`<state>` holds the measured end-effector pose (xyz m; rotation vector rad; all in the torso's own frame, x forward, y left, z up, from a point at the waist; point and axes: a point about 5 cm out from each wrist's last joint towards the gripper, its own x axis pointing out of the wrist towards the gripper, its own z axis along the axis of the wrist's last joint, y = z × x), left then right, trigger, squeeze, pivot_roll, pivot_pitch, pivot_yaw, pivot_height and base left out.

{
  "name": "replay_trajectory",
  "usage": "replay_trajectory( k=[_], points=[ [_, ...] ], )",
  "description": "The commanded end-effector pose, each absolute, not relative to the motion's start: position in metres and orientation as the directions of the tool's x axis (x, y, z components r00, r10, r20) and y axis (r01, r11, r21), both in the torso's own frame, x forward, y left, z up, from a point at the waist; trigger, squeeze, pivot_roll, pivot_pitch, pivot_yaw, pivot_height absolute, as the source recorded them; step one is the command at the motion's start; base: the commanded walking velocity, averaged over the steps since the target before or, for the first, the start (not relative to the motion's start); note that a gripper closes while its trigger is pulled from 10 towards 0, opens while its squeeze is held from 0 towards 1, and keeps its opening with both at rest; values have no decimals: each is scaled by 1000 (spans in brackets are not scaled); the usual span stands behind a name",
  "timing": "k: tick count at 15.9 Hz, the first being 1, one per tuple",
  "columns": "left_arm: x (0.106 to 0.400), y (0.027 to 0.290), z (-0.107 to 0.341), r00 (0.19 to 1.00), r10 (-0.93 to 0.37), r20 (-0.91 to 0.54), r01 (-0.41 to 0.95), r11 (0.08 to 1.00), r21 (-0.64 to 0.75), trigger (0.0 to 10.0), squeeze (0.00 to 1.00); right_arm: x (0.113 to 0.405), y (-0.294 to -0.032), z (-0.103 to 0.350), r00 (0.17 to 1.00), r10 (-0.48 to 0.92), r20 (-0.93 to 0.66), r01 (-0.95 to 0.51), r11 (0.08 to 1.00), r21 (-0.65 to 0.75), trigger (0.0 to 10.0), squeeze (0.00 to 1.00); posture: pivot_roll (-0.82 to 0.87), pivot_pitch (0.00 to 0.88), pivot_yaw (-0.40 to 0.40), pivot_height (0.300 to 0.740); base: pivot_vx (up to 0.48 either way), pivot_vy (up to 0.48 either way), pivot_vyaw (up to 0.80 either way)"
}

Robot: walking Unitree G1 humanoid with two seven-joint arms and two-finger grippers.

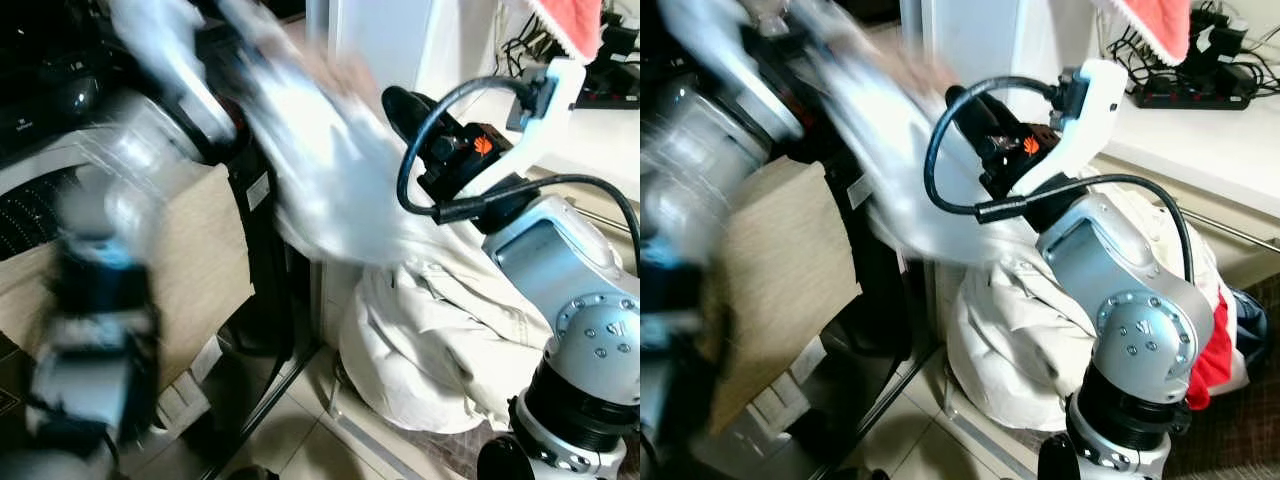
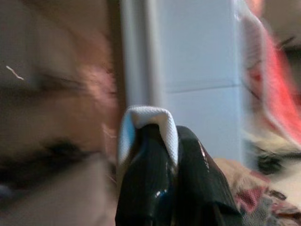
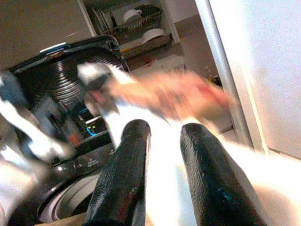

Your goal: Clothes washing

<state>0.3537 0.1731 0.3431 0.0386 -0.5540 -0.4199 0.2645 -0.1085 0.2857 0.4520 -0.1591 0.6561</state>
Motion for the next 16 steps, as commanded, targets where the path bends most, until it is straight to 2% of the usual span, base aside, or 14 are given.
replay_trajectory(
  k=[1, 2, 4, 6, 7, 8, 9, 10, 12, 13, 14, 15, 16],
  points=[
    [354, 182, 354, 767, -349, 538, 296, 937, 186, 0, 0, 261, -107, 290, 772, 559, 303, -635, 699, 327, 10000, 0, -77, 0, 23, 740, 0, 0, 0],
    [346, 210, 409, 694, -253, 673, 16, 941, 338, 0, 0, 261, -105, 290, 768, 566, 300, -640, 702, 312, 10000, 0, -72, 0, 22, 740, 0, 0, 0],
    [329, 234, 455, 586, -160, 794, -312, 861, 403, 0, 0, 261, -104, 289, 769, 565, 299, -637, 711, 297, 10000, 0, -72, 0, 24, 740, 0, 0, 0],
    [338, 248, 448, 631, -106, 768, -412, 793, 448, 0, 0, 260, -103, 287, 769, 568, 293, -637, 717, 282, 10000, 0, -77, 0, 34, 740, 0, 0, 0],
    [344, 255, 437, 670, -76, 739, -434, 767, 472, 0, 0, 260, -102, 286, 767, 573, 288, -639, 719, 273, 10000, 0, -80, 0, 38, 740, 0, 0, 0],
    [362, 269, 401, 779, 12, 626, -435, 729, 528, 0, 0, 257, -97, 280, 757, 602, 254, -652, 718, 243, 10000, 0, -86, 0, 39, 740, 0, 0, 0],
    [373, 281, 370, 847, 85, 525, -431, 689, 583, 0, 0, 255, -94, 274, 749, 627, 214, -662, 717, 217, 10000, 0, -86, 0, 39, 740, 0, 0, 0],
    [377, 287, 352, 887, 119, 447, -392, 707, 589, 0, 0, 255, -92, 270, 744, 641, 189, -668, 715, 206, 10000, 0, -86, 0, 39, 740, 0, 0, 0],
    [386, 291, 300, 974, 125, 188, -209, 816, 538, 0, 0, 253, -88, 260, 734, 669, 118, -678, 715, 171, 10000, 0, -80, 0, 27, 740, 0, 0, 0],
    [387, 292, 290, 981, 130, 146, -188, 832, 522, 0, 0, 253, -87, 258, 732, 673, 103, -680, 714, 165, 10000, 0, -80, 0, 27, 740, 0, 0, 0],
    [387, 297, 258, 985, 170, 0, -155, 898, 412, 4510, 0, 252, -82, 250, 710, 703, 48, -701, 698, 148, 10000, 0, -73, 0, 22, 740, 0, 0, 0],
    [387, 301, 242, 978, 194, -82, -151, 917, 368, 8667, 0, 251, -80, 246, 697, 716, 25, -712, 689, 133, 10000, 0, -73, 0, 20, 740, 0, 0, 0],
    [385, 306, 232, 962, 244, -124, -192, 924, 330, 10000, 0, 249, -77, 243, 683, 730, 4, -725, 677, 124, 10000, 0, -72, 0, 20, 740, 0, 0, 0]
  ],
)
